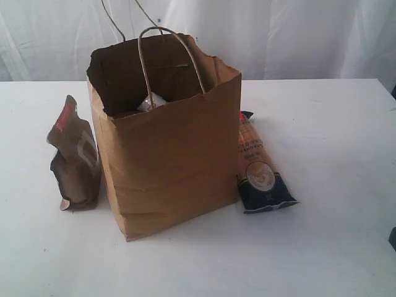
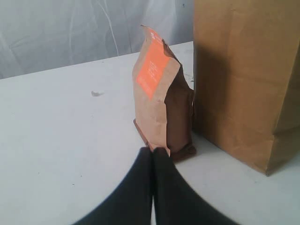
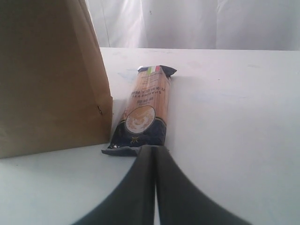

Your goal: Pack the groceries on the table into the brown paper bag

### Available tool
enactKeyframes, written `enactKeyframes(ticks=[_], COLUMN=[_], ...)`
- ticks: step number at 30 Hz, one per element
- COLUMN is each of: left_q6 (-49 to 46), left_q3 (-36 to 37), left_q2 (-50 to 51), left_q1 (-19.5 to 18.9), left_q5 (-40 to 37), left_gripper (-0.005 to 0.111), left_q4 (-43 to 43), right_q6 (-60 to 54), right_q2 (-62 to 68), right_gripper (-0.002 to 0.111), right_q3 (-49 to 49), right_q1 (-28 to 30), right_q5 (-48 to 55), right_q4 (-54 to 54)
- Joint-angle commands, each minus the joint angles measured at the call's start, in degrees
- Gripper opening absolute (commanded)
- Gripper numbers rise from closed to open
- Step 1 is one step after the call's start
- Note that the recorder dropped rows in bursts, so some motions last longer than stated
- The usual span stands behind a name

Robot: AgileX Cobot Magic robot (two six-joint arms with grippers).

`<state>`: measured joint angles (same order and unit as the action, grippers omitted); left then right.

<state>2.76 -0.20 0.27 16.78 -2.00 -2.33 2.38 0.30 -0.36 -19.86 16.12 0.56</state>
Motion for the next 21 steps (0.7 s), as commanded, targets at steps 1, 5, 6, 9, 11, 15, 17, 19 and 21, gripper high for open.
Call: enactKeyframes(ticks=[1,5,6,9,11,15,17,19,21], left_q6=[-0.01,-0.01,-0.01,-0.01,-0.01,-0.01,-0.01,-0.04,-0.04], left_q3=[0.20,0.20,0.20,0.20,0.20,0.20,0.20,0.20,0.20], left_q2=[-0.27,-0.27,-0.27,-0.27,-0.27,-0.27,-0.27,-0.27,-0.27], left_q1=[-0.08,-0.08,-0.08,-0.08,-0.08,-0.08,-0.08,-0.08,-0.08], left_q5=[0.28,0.28,0.28,0.28,0.28,0.28,0.28,0.47,0.67], left_gripper=[0.000,0.000,0.000,0.000,0.000,0.000,0.000,0.000,0.000], left_q4=[0.67,0.67,0.67,0.67,0.67,0.67,0.67,0.67,0.67], right_q6=[-0.02,-0.01,-0.01,-0.01,-0.01,-0.01,-0.01,-0.01,-0.01], right_q2=[-0.30,-0.30,-0.30,-0.30,-0.30,-0.30,-0.30,-0.30,-0.30], right_gripper=[0.000,0.000,0.000,0.000,0.000,0.000,0.000,0.000,0.000], right_q3=[0.36,0.36,0.36,0.36,0.36,0.36,0.36,0.36,0.36], right_q1=[0.48,0.48,0.48,0.48,0.48,0.48,0.48,0.48,0.48], right_q5=[0.20,0.20,0.08,0.08,0.08,0.08,0.08,0.43,1.75], right_q4=[-0.10,-0.10,-0.10,-0.10,-0.10,-0.10,-0.10,-0.10,-0.10])
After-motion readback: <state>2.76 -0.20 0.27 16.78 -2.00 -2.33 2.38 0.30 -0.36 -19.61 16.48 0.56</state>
